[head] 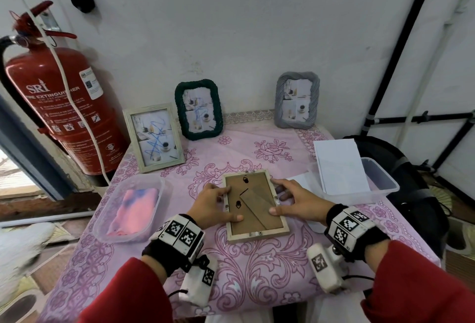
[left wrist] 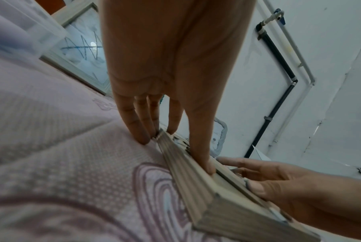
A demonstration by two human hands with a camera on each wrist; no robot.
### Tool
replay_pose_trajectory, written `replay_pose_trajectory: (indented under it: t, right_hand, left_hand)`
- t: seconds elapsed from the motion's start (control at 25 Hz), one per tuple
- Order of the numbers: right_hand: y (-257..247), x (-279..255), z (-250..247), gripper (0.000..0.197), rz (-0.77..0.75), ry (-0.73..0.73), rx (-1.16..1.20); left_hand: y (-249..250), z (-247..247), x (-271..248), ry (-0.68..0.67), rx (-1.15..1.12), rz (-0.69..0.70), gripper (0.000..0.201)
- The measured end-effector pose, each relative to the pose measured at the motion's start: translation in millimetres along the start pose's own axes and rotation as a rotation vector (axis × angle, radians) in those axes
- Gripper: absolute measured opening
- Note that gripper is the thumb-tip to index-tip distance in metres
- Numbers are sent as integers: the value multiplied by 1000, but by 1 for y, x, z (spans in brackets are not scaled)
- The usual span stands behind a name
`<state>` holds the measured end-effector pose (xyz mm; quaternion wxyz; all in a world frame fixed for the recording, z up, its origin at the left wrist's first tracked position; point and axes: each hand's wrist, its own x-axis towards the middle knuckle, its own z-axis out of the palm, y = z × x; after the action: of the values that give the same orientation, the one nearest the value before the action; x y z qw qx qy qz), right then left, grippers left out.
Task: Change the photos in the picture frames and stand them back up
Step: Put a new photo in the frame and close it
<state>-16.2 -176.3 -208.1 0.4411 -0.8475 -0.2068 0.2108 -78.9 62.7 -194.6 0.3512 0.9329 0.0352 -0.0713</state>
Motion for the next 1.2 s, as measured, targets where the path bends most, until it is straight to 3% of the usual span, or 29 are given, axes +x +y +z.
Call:
replay_pose_trajectory:
  t: [0.28,0.52,0.8,1.2]
  right_hand:
    - [-7,-4,-1,79,-1,5,2]
    - [-7,0,-1,54,55,45,209]
    - [-9,-1,-4,59,34,37,138]
    - [-20,6,-1,57,134,38,83]
  left_hand:
    - [-4,-1,0,-21,4,23,89]
    - [-10,-18,3,-140,-96,7,62]
    - [-13,-17,6,-99,-50,49,63]
    - [-6,-15,11,-104,57,49,62]
